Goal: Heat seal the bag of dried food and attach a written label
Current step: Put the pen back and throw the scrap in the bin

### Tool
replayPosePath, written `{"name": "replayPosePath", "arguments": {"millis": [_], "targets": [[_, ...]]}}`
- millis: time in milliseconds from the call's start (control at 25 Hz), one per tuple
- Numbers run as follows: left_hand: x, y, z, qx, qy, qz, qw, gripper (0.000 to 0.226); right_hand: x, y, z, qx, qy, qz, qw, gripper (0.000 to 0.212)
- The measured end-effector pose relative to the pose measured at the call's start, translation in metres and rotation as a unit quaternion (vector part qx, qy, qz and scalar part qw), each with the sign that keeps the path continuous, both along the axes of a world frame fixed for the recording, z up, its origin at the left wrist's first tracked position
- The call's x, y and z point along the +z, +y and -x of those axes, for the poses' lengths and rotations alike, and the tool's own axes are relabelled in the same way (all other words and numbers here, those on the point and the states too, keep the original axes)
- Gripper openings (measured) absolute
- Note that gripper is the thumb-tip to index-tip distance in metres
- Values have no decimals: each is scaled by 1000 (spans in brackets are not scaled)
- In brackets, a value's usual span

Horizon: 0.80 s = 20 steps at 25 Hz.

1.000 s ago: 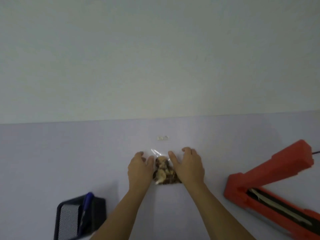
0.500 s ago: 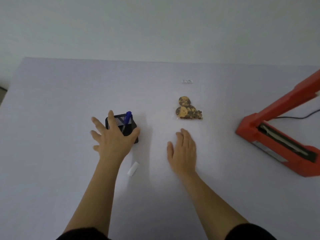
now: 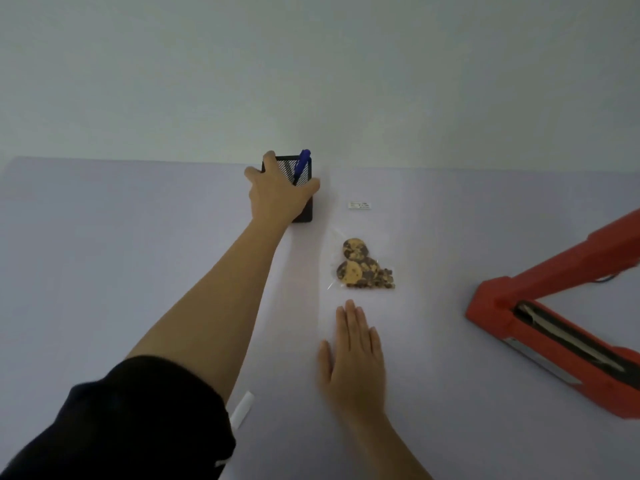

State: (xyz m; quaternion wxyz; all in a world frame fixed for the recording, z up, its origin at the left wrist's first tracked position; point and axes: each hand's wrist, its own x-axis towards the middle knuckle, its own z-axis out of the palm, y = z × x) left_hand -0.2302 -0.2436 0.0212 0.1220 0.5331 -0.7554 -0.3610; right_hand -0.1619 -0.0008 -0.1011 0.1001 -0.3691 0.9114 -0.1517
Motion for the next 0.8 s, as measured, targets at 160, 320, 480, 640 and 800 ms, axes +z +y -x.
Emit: {"name": "replayPosePath", "arguments": {"millis": [160,320,480,640,800], "targets": [[-11,-24,40,-19,-10,27,999,82,-3,-1,1,2,2,6,1000,61],[-16,-35,59,-16,4,23,1000,88,-4,0,1,-1,5,8,1000,61],[-7,-18,40,-15,19,20,999,102,2,-3,3,-6,9,-1,1000,62],[-16,42,-49,-173,38,32,984,59,3,-2,2,-1,15,-27,1000,62],[-46,97,-172,-203,-50,8,978,37,3,-2,1,13,13,-42,999,63]]}}
